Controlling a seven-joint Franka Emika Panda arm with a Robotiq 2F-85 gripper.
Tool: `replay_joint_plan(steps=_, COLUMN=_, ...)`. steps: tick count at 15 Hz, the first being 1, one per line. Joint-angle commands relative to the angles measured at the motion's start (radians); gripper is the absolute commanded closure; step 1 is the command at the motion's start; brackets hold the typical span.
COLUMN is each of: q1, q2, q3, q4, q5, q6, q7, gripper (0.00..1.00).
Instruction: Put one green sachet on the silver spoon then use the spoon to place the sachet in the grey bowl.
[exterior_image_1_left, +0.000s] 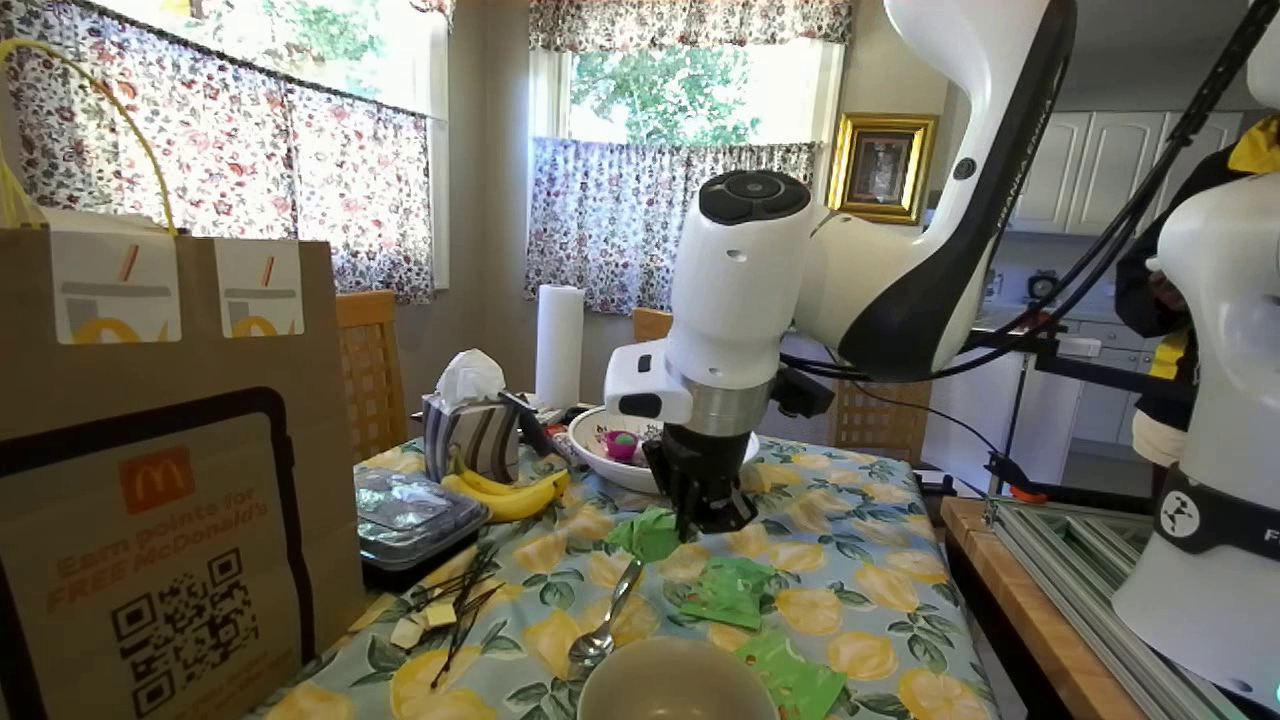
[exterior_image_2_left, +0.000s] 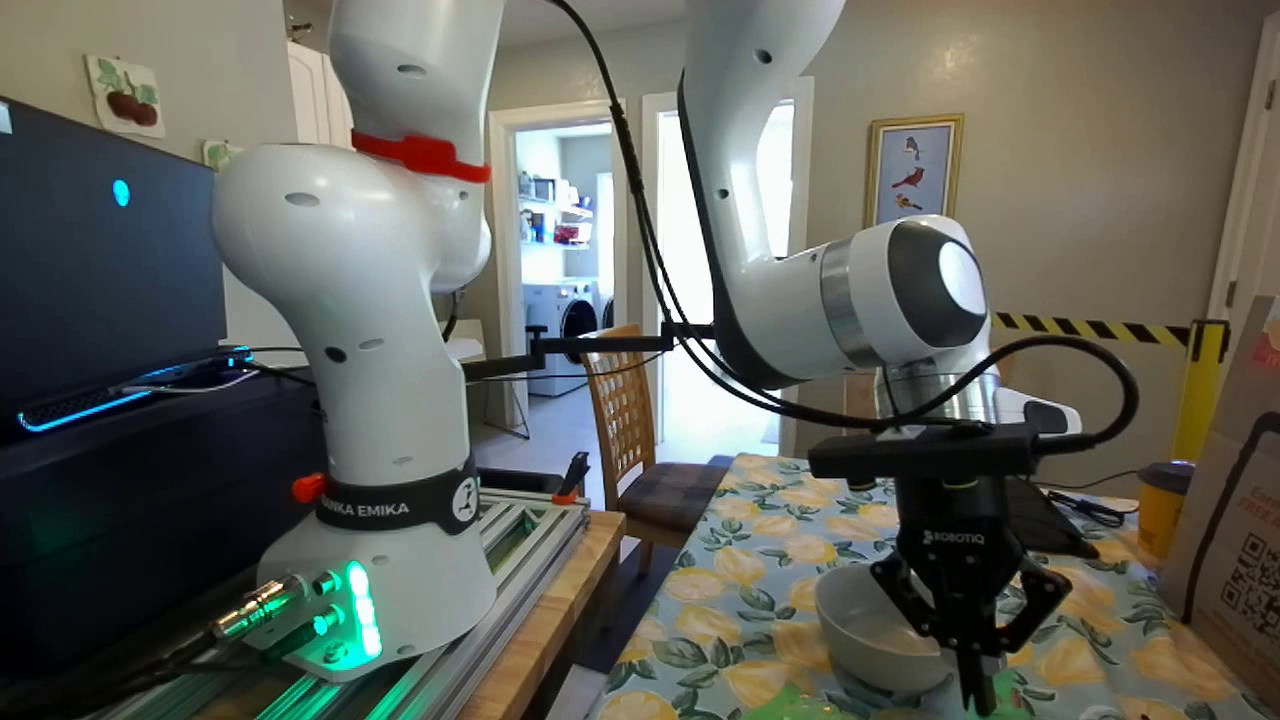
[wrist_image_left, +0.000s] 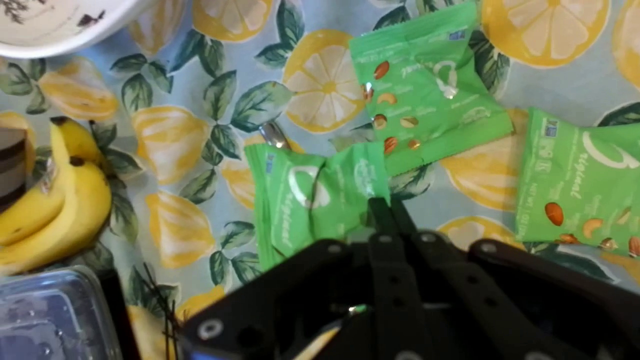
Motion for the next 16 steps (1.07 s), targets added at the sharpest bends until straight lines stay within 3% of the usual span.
replay_joint_plan(steps=1, q1=0.001, q2=-0.005, q3=-0.008, q4=0.009, q5=-0.065, q6=0.020, q7=-0.017, gripper=1.00)
replay_joint_plan(steps=16, q1=-0.013, q2=0.137, q3=0.026, q4=0.101, q5=-0.064, q6=0.175, q7=-0.142, gripper=1.00)
